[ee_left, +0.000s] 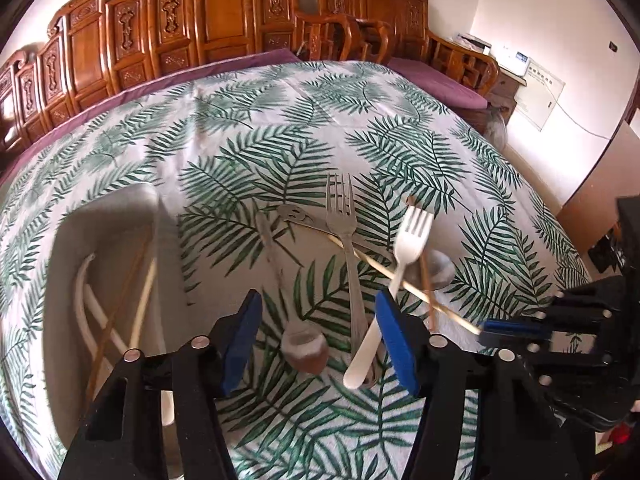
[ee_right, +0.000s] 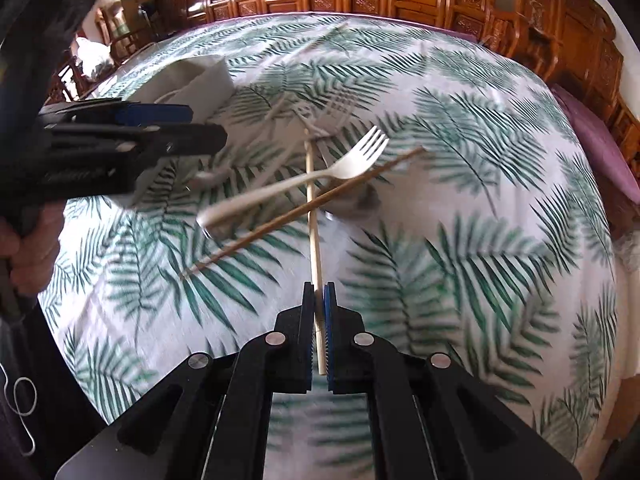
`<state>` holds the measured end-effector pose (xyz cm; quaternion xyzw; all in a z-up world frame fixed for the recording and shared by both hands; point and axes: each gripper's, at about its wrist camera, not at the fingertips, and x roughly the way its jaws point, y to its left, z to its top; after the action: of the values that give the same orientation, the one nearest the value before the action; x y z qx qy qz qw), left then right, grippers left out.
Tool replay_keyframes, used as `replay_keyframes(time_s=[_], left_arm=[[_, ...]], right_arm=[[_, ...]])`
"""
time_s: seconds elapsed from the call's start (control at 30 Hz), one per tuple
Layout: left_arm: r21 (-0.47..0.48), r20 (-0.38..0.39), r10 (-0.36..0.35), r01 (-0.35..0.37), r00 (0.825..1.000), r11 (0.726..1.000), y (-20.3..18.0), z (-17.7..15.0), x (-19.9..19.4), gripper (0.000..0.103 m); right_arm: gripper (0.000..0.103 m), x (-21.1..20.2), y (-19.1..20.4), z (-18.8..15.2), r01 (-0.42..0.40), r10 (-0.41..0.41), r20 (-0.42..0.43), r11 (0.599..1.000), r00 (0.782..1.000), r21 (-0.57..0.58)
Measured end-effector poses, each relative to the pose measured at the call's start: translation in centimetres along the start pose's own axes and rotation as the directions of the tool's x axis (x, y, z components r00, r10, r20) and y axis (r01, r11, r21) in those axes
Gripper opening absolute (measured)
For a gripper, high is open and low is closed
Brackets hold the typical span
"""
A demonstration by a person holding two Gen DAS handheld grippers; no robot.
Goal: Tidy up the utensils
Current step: 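Grasp a metal fork with the left gripper while the right gripper holds its chopstick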
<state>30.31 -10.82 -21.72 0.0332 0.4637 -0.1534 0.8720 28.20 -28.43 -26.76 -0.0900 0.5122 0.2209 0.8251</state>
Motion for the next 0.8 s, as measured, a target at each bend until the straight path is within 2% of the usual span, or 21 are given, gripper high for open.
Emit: replay_keyframes(time_s=[0.17,0.33,0.5,0.7,0.73,0.77,0.8], left_arm=[[-0.003,-0.035,-0.020,0.020,0.999,1.000,-0.6,0.9,2.1,0.041],[0.033,-0.069,-0.021,0.023,0.997,0.999,-2.0,1.8,3.9,0.037],[0.052,-0.104,-0.018,0.023,0.994,0.998,-2.8,2.1,5.6,0.026],[0.059,-0.111,-0.014,0.021,0.994,0.998,-3.1,2.5,6.7,0.019],[0.061,-0.109,-0.009,0.016,0.994,0.998,-3.1,2.6,6.8,0.017],[0.058,-0.112,-0.008,0.014,0.994,0.998,-3.0,2.7,6.9,0.007],[0.051,-0.112,-0.014,0.020,0.994,0.999,-2.9,2.8,6.9,0.006]], right_arm=[[0.006,0.0,-1.3,-1.1,0.027,-0.027,-0.001,0.999,1.000,0.016],[0.006,-0.2,-2.2,-1.2,0.028,-0.028,0.007,0.999,1.000,0.029],[0.007,-0.1,-2.3,-1.4,0.036,-0.036,0.001,0.999,0.999,0.020],[0.009,0.2,-2.5,-1.5,0.029,-0.029,-0.001,0.999,1.000,0.026],[0.009,0.1,-2.7,-1.5,0.025,-0.025,0.003,0.999,1.000,0.037],[0.009,0.2,-2.9,-1.4,0.020,-0.021,0.005,0.999,1.000,0.049],[0.009,0.3,-3.1,-1.3,0.018,-0.019,0.006,0.998,1.000,0.054]])
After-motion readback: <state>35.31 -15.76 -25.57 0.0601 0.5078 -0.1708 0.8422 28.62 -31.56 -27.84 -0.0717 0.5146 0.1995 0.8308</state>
